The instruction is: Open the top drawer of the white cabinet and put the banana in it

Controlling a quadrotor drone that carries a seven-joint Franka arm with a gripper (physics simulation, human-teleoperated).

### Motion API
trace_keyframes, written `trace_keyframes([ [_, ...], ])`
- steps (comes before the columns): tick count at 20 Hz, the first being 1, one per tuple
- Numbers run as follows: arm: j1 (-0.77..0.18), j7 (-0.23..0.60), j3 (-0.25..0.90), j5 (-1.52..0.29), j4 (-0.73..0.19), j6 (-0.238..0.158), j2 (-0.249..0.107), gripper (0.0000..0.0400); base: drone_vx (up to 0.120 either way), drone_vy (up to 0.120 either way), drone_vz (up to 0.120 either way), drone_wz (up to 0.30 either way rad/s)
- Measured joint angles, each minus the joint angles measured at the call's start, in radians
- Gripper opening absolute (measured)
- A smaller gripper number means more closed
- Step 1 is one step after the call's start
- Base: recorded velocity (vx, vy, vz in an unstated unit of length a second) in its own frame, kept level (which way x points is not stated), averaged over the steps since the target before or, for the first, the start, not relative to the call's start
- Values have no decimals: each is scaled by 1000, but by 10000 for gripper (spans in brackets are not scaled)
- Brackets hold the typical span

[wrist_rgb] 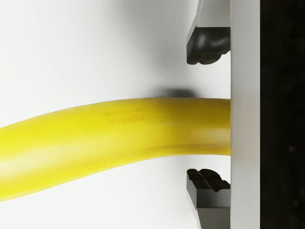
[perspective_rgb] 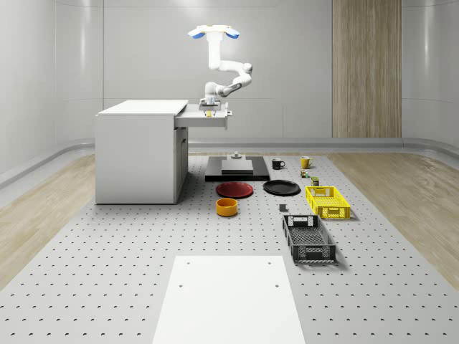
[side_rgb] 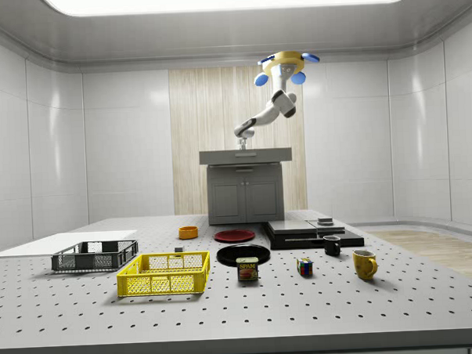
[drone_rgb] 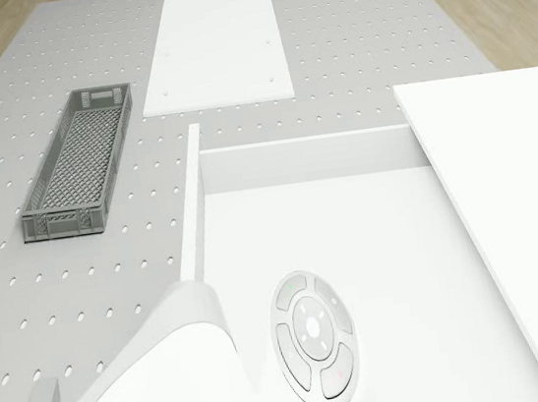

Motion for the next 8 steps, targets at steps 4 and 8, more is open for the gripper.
trace_keyframes([
  [4, -17, 12, -24, -16, -23, -24, 0, 380, 0, 0, 0, 0],
  [8, -32, 20, -47, -32, -44, -47, 0, 392, 0, 0, 0, 0],
])
